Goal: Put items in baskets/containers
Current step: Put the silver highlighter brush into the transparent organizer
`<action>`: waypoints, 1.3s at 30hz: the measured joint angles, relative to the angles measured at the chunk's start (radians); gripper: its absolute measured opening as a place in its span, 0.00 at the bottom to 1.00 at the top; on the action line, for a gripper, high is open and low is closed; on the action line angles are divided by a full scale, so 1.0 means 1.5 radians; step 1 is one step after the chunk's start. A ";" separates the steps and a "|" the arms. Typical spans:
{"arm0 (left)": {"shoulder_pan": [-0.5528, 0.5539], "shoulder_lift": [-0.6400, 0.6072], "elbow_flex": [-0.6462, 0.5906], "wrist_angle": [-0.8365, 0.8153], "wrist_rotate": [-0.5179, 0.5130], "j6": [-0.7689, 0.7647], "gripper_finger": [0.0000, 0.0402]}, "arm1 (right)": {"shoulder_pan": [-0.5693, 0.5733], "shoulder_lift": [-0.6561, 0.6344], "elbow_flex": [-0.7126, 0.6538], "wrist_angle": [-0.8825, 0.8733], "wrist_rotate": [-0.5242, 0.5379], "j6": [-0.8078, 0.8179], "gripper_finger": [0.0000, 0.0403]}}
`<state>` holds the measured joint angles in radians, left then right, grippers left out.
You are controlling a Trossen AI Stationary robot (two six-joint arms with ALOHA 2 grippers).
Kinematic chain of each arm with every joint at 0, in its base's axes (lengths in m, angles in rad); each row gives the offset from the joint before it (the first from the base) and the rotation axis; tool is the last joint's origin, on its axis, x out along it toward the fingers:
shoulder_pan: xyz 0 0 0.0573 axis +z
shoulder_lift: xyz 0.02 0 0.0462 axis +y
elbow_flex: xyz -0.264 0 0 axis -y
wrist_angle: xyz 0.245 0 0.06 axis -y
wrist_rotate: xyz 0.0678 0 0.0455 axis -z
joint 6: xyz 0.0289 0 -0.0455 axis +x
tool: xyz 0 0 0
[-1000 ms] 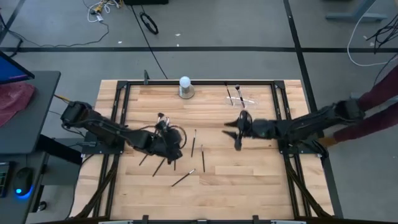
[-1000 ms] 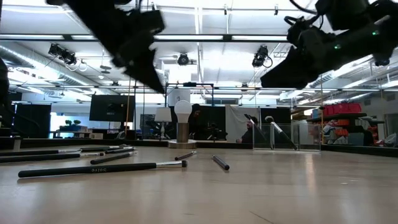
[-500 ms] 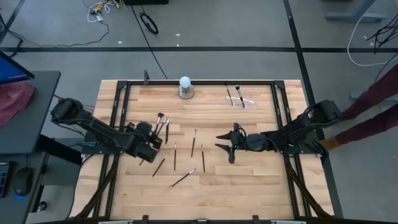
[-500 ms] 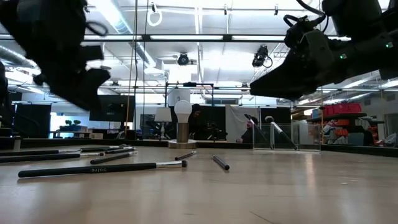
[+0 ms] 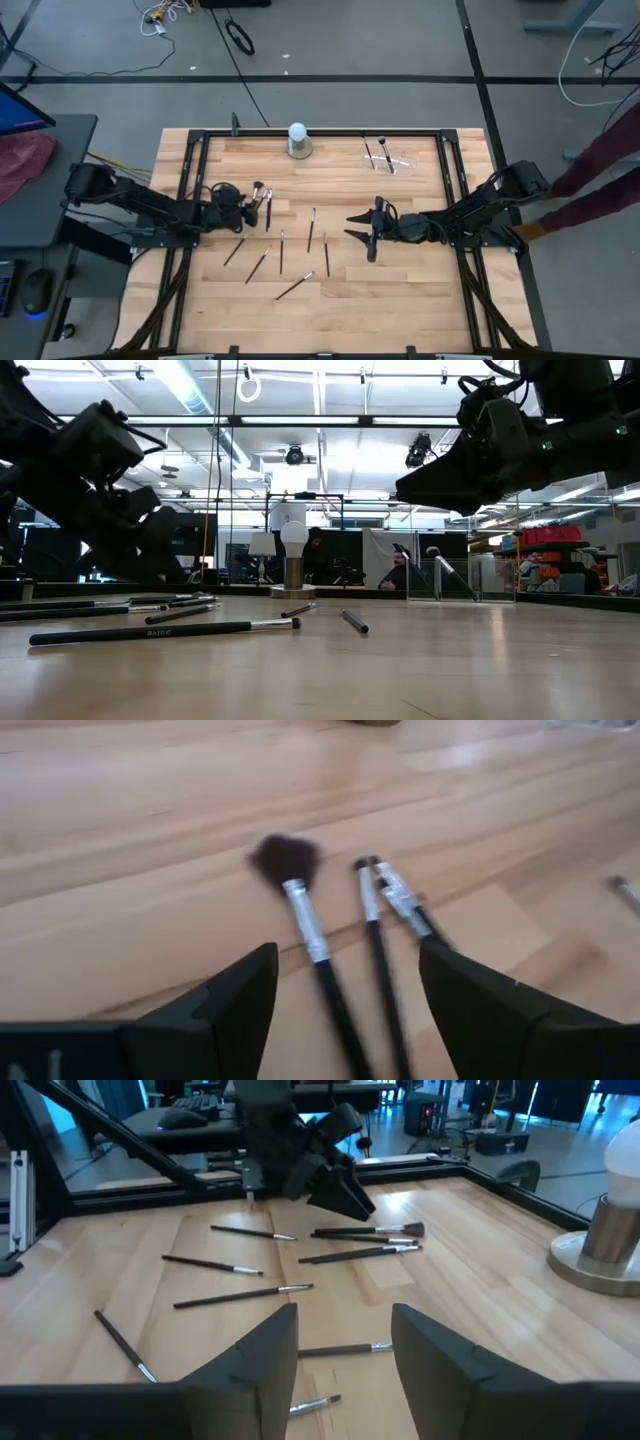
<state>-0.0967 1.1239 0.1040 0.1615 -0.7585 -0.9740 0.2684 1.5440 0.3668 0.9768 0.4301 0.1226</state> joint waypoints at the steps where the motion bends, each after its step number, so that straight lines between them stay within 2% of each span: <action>1: 0.003 0.003 -0.001 -0.002 0.000 0.009 0.64 | 0.000 0.000 0.000 0.000 0.000 0.000 0.41; 9: 0.007 0.066 0.000 0.050 -0.016 0.036 0.59 | 0.000 0.000 0.000 0.001 -0.001 0.009 0.41; 20: 0.005 0.185 0.002 0.102 -0.041 0.013 0.47 | 0.000 0.000 0.000 -0.001 -0.001 0.018 0.41; 28: 0.005 0.196 0.001 0.097 -0.043 0.031 0.35 | 0.000 0.000 0.000 -0.004 -0.001 0.018 0.41; 34: 0.005 0.196 0.002 0.078 -0.024 0.044 0.23 | 0.000 0.000 0.000 -0.008 -0.003 0.017 0.41; 39: 0.005 0.196 -0.017 0.103 -0.016 0.049 0.13 | 0.001 0.000 0.000 -0.010 -0.003 0.017 0.41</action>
<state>-0.0887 1.4178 0.0780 0.3164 -0.7827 -0.9009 0.2705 1.5436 0.3668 0.9623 0.4263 0.1486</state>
